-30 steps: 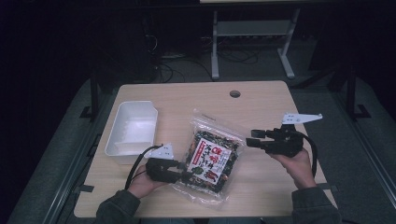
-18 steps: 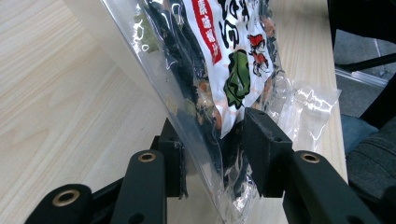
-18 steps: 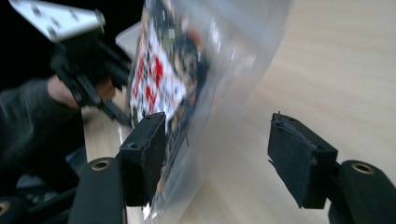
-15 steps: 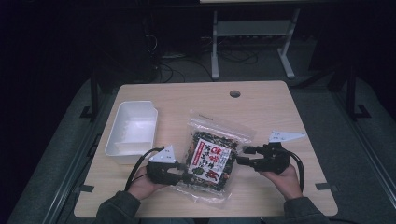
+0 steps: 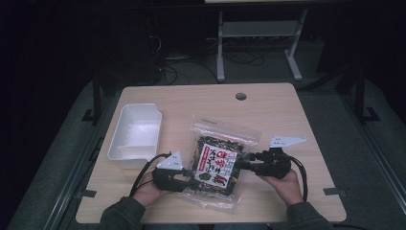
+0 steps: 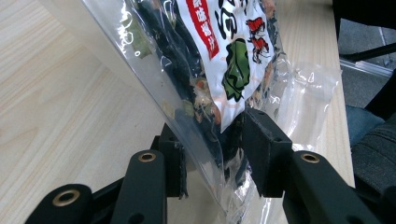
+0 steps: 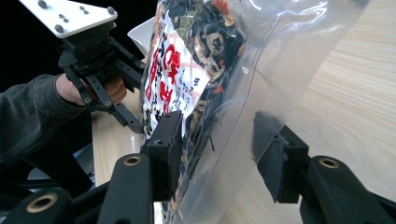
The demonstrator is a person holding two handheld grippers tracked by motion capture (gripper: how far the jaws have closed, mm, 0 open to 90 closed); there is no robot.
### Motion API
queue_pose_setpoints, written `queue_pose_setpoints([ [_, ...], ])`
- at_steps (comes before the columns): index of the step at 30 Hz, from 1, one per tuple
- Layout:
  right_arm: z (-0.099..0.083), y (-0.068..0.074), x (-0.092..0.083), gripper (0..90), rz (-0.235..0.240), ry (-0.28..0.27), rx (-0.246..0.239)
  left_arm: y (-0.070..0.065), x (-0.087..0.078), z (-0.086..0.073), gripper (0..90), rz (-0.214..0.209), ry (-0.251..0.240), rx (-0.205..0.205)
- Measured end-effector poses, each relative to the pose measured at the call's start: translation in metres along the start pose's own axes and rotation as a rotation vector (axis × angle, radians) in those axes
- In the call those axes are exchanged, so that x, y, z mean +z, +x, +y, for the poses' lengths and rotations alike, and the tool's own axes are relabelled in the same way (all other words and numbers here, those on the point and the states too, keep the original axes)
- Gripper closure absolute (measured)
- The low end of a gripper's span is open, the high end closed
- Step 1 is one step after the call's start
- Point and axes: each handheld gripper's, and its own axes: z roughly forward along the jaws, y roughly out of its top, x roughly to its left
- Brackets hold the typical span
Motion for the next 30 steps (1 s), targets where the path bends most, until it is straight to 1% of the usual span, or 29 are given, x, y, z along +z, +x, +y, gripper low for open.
queue_pose_setpoints([
  [2,0.000,0.000,-0.001,56.3,0.006,-0.019,-0.002,-0.001,0.001,0.000,65.0,-0.007,0.007,0.006],
  [3,0.001,0.001,-0.001,56.9,0.017,-0.031,-0.004,-0.002,0.002,0.000,65.4,-0.006,0.004,0.009],
  [4,0.001,0.002,-0.001,56.9,0.020,-0.032,-0.007,-0.002,0.002,0.001,65.5,-0.004,0.005,0.015],
  [6,0.002,0.003,0.000,56.8,0.010,-0.027,-0.019,-0.003,0.003,0.001,65.6,-0.004,0.010,0.021],
  [8,0.002,0.004,0.001,56.9,0.021,-0.029,-0.017,-0.003,0.003,0.001,65.8,-0.005,0.013,0.021],
  [13,0.003,0.008,0.002,56.9,0.042,-0.030,-0.045,-0.002,0.003,0.000,66.3,-0.010,0.011,0.018],
  [15,0.004,0.010,0.003,56.9,0.039,-0.032,-0.049,-0.002,0.003,0.000,66.5,-0.014,0.008,0.017],
  [19,0.007,0.014,0.004,56.9,0.050,-0.039,-0.066,-0.002,0.002,0.000,67.5,-0.021,0.005,0.014],
  [20,0.008,0.017,0.004,57.4,0.056,-0.040,-0.072,-0.002,0.001,0.000,68.1,-0.040,-0.011,0.014],
  [21,0.009,0.018,0.005,60.5,0.067,-0.033,-0.083,-0.002,0.001,0.000,69.4,-0.040,-0.011,0.014],
  [22,0.009,0.018,0.005,60.5,0.067,-0.033,-0.083,-0.002,0.000,0.001,69.4,-0.051,-0.023,0.009],
  [23,0.010,0.021,0.006,59.5,0.068,-0.026,-0.097,-0.002,-0.001,0.002,70.6,-0.058,-0.033,0.010],
  [24,0.012,0.027,0.010,60.8,0.087,-0.015,-0.118,-0.003,-0.001,0.003,72.0,-0.057,-0.039,0.015],
  [25,0.012,0.027,0.010,60.8,0.087,-0.015,-0.118,-0.004,-0.001,0.003,72.0,-0.050,-0.034,0.025],
  [26,0.013,0.029,0.011,64.7,0.098,-0.010,-0.127,-0.005,0.000,0.003,72.2,-0.044,-0.029,0.027],
  [27,0.015,0.033,0.012,65.9,0.087,-0.004,-0.144,-0.004,0.000,0.002,72.1,-0.046,-0.029,0.025],
  [29,0.015,0.034,0.012,67.6,0.092,-0.006,-0.150,-0.003,-0.001,0.002,71.3,-0.043,-0.033,0.024],
  [30,0.016,0.034,0.012,68.7,0.095,-0.007,-0.148,-0.003,-0.001,0.002,70.3,-0.034,-0.035,0.023],
])
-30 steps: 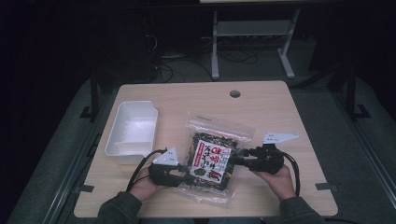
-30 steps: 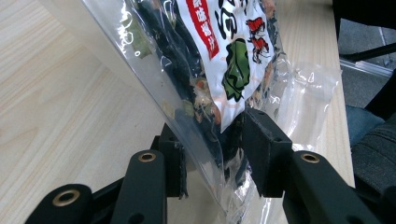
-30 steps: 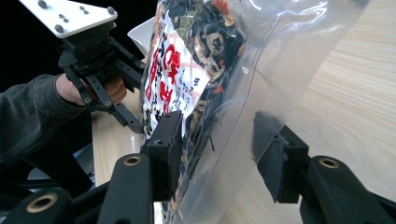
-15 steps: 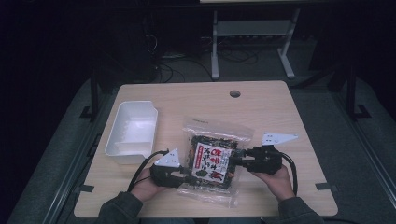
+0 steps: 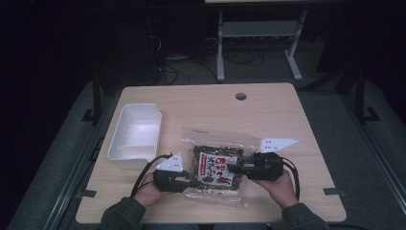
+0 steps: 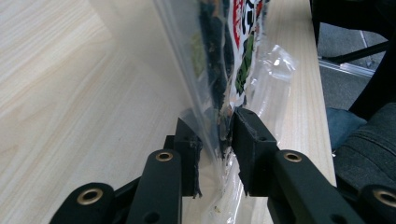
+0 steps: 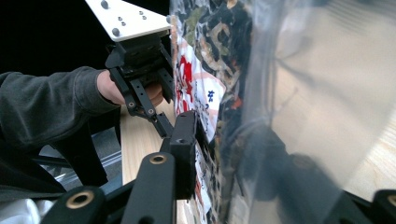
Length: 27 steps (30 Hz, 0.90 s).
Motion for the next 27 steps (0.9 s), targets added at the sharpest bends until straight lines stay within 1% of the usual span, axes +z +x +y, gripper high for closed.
queue_pose_setpoints([
  [1,0.000,0.000,0.000,68.7,0.000,0.000,0.000,0.000,0.000,0.000,68.8,0.000,0.000,0.000],
  [2,0.000,0.000,-0.002,72.3,0.022,-0.006,0.010,0.001,0.000,0.000,67.3,0.005,0.001,0.000],
  [4,0.001,0.001,-0.002,74.3,0.035,-0.010,0.016,0.002,-0.001,0.000,64.5,0.013,0.003,-0.001],
  [6,0.002,0.002,-0.002,74.5,0.037,-0.013,0.020,0.003,-0.001,-0.001,63.7,0.016,0.000,-0.011],
  [7,0.003,0.004,-0.002,74.8,0.031,-0.010,0.017,0.003,-0.001,-0.001,62.3,0.019,0.000,-0.008],
  [10,0.006,0.007,-0.002,75.2,0.026,-0.013,0.018,0.003,-0.003,-0.002,59.4,0.041,-0.001,-0.003],
  [13,0.007,0.008,-0.003,75.2,0.021,-0.017,0.018,0.003,-0.005,-0.002,58.2,0.044,-0.005,-0.004],
  [14,0.008,0.009,-0.004,75.3,0.012,-0.017,0.024,0.004,-0.005,-0.002,56.5,0.049,-0.009,-0.011],
  [15,0.009,0.010,-0.005,75.3,-0.006,-0.019,0.019,0.003,-0.006,-0.002,53.6,0.051,-0.012,-0.011],
  [16,0.010,0.011,-0.008,75.4,-0.023,-0.025,0.022,0.003,-0.007,-0.002,49.8,0.058,-0.012,-0.007],
  [17,0.010,0.011,-0.010,75.4,-0.031,-0.031,0.028,0.003,-0.007,-0.002,48.0,0.069,-0.010,-0.006],
  [20,0.011,0.011,-0.014,75.4,-0.049,-0.048,0.036,0.002,-0.008,-0.002,46.8,0.091,0.004,0.002],
  [21,0.012,0.011,-0.017,75.4,-0.073,-0.060,0.039,0.001,-0.009,-0.002,44.4,0.101,0.011,0.002],
  [23,0.013,0.011,-0.018,75.4,-0.080,-0.063,0.040,0.000,-0.010,-0.004,43.7,0.111,0.020,0.005],
  [24,0.015,0.011,-0.021,75.4,-0.103,-0.070,0.041,-0.001,-0.010,-0.005,42.4,0.116,0.022,0.009],
  [25,0.016,0.011,-0.022,75.4,-0.119,-0.071,0.043,-0.003,-0.012,-0.007,42.0,0.126,0.031,0.014],
  [27,0.017,0.011,-0.023,75.4,-0.145,-0.075,0.044,-0.004,-0.013,-0.008,41.3,0.130,0.034,0.014],
])
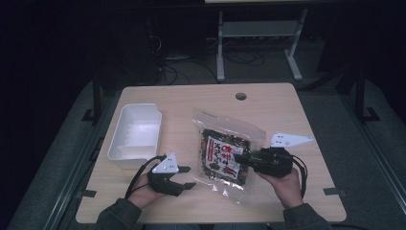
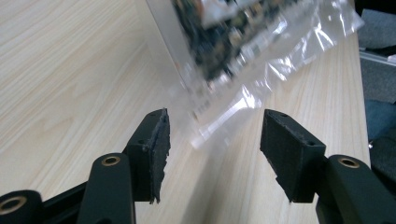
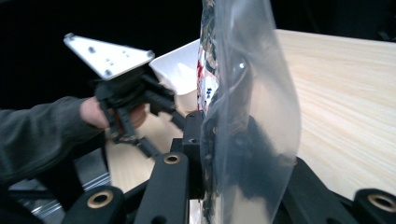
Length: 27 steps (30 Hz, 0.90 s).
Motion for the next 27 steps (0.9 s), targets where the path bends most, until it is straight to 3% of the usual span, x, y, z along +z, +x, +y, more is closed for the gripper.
queue_pose_setpoints([
  [4,0.002,-0.001,-0.001,75.4,-0.032,-0.008,0.011,-0.002,-0.003,-0.003,40.7,0.010,0.005,0.005],
  [5,0.003,0.000,-0.001,75.4,-0.074,-0.016,0.015,-0.002,-0.005,-0.003,39.9,0.014,0.007,0.006],
  [6,0.003,0.000,-0.001,75.4,-0.074,-0.016,0.015,-0.003,-0.005,-0.004,39.9,0.016,0.008,0.007],
  [16,0.017,-0.001,0.010,75.4,-0.243,-0.104,0.054,-0.006,-0.020,-0.017,33.2,0.055,0.022,-0.017],
  [22,0.034,0.000,0.028,75.4,-0.304,-0.132,0.052,-0.006,-0.026,-0.023,28.9,0.077,0.025,-0.029],
  [27,0.052,0.004,0.048,75.4,-0.321,-0.157,0.042,-0.006,-0.033,-0.027,26.8,0.089,0.015,-0.038],
])
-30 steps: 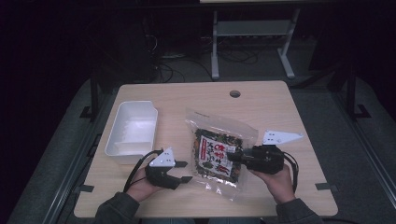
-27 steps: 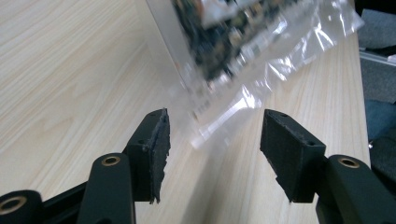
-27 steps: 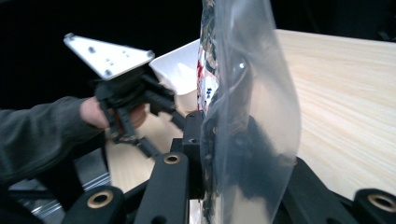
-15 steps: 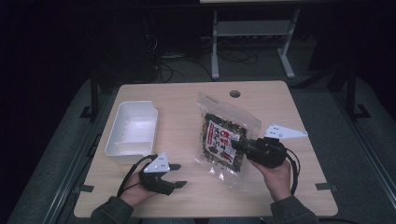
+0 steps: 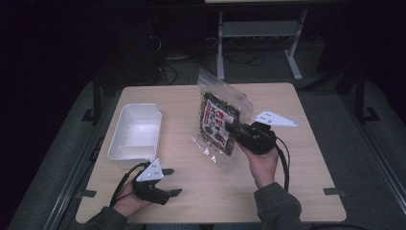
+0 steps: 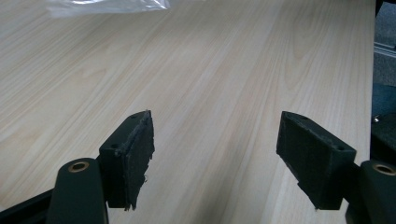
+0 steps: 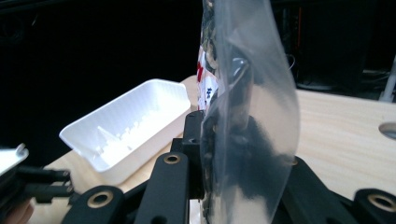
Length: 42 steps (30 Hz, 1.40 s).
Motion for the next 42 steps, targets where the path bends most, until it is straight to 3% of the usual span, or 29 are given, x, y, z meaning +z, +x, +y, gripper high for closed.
queue_pose_setpoints([
  [8,0.013,0.013,0.025,75.4,-0.011,-0.034,-0.029,0.001,-0.008,-0.010,26.1,0.023,0.033,0.020],
  [17,0.024,0.027,0.053,75.5,0.003,-0.036,-0.034,0.001,-0.013,-0.013,24.9,0.023,0.035,0.025],
  [23,0.032,0.036,0.070,75.4,0.016,-0.051,-0.021,0.003,-0.022,-0.019,24.3,0.038,0.024,0.018],
  [34,0.044,0.064,0.115,75.5,0.037,-0.054,-0.028,0.006,-0.033,-0.030,24.1,0.049,0.030,-0.004],
  [42,0.051,0.078,0.136,75.5,0.042,-0.056,-0.046,0.008,-0.039,-0.034,24.1,0.070,0.031,-0.009],
])
